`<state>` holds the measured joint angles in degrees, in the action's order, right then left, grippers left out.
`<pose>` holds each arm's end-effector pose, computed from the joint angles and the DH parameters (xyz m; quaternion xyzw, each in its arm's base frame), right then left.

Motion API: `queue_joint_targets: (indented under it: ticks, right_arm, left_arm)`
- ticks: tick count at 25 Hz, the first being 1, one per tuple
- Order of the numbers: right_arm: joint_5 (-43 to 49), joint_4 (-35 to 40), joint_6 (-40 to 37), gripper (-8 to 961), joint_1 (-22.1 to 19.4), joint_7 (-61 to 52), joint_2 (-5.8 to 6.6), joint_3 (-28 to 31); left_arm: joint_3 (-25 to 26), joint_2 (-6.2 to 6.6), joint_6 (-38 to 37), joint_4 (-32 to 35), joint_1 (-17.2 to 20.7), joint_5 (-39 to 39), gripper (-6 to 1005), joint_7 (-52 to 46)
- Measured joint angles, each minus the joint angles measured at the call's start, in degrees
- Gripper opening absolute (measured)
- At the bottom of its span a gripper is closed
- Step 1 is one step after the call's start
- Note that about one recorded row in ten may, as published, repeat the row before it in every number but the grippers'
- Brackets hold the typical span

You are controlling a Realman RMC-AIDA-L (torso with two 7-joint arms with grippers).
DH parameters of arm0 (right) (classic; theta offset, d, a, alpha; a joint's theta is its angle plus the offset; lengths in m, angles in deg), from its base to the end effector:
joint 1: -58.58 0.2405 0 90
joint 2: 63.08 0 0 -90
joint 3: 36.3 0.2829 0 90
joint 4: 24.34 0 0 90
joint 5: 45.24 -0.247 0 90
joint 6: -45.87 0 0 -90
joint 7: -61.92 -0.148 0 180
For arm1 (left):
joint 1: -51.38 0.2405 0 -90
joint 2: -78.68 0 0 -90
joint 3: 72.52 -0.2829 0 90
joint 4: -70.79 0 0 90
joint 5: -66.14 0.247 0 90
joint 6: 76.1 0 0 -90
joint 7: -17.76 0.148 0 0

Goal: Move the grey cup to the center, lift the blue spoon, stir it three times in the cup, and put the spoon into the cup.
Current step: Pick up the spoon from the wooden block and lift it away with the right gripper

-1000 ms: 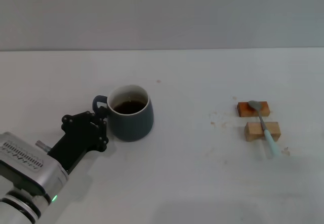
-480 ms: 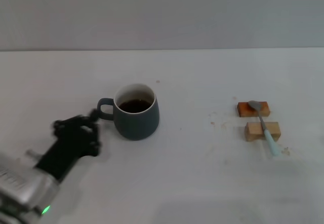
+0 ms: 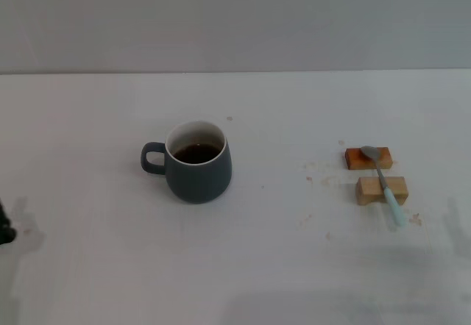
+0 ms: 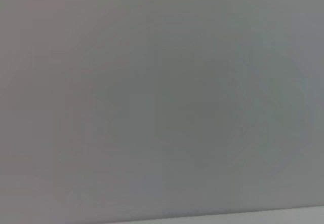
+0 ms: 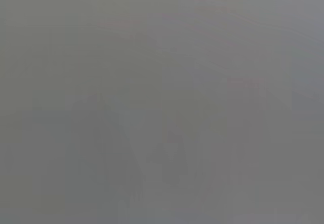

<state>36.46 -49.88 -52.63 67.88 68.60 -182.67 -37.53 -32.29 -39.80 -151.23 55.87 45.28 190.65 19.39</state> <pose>0.3623 0.2044 -0.0745 -0.6000 0.2184 0.3613 0.6795 -0.4309 0.2351 -0.0506 -0.6632 -0.2434 -0.2328 0.6683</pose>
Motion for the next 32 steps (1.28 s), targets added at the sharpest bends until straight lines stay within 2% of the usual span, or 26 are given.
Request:
queue_joint_targets:
  ticks: [9, 32]
  right_arm:
    - [0.3, -0.7, 9.3, 832, 1.9, -0.7, -0.05, -2.3]
    - [0.4, -2.3, 18.3, 832, 3.7, -0.7, -0.12, -5.2]
  left_arm:
    - [-0.1, -0.16, 0.8, 2.2, -1.2, 0.6, -2, -2.3]
    - [-2.5, -0.08, 0.1, 2.3, -1.1, 0.7, -2, -2.2]
